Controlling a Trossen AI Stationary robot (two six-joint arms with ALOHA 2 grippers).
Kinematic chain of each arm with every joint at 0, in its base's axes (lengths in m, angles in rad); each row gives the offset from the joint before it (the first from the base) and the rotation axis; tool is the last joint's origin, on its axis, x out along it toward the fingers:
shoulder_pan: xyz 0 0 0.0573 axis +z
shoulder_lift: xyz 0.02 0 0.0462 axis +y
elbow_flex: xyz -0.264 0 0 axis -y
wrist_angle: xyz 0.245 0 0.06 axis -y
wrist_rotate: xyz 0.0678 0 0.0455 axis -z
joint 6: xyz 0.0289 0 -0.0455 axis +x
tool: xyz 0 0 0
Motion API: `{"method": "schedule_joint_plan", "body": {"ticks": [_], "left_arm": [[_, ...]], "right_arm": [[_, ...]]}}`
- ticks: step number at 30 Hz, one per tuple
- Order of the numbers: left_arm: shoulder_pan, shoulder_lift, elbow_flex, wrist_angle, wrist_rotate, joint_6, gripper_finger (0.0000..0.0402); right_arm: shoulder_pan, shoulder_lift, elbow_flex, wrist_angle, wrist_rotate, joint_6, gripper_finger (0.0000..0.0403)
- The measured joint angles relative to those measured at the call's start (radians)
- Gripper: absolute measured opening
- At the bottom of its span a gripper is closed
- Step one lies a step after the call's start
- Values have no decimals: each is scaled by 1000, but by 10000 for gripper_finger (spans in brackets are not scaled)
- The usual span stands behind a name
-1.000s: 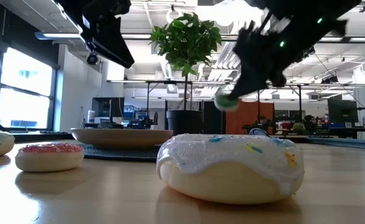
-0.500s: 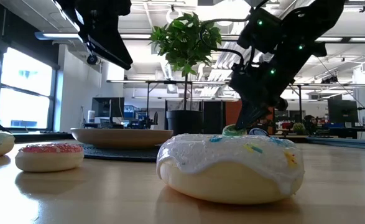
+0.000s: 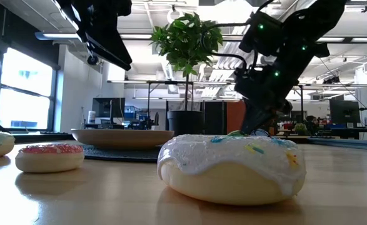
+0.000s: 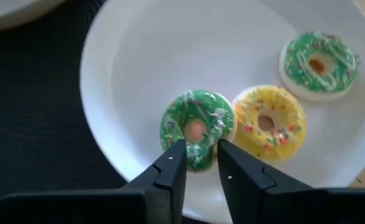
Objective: Pick & Place donuts
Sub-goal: Put the small green donut on the right white plate, then put the small right pink donut on the right white plate
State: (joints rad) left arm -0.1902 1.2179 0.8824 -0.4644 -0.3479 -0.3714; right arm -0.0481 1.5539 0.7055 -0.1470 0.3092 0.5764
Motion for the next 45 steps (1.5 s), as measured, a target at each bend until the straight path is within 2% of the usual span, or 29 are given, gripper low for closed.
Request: {"method": "schedule_joint_plan", "body": {"ticks": [8,15,18,23,28,31,38,45], "left_arm": [[0,0,0,0,0,0,179],[0,0,0,0,0,0,179],[0,0,0,1,0,0,179],[0,0,0,1,0,0,179],[0,0,0,1,0,0,179],[0,-1,0,2,0,0,179],[0,-1,0,28,-2,-1,179],[0,-1,3,102,23,-6,179]], "right_arm": [[0,-1,0,-5,-5,0,124],[7,-42,0,106,-134,-36,127],[11,-62,0,142,-141,-86,127],[10,-73,0,167,-159,-80,127],[51,-62,0,320,-260,-86,127],[110,-48,0,459,-263,-82,127],[272,81,20,728,-221,-59,126],[331,284,233,666,-242,-101,126]]}}
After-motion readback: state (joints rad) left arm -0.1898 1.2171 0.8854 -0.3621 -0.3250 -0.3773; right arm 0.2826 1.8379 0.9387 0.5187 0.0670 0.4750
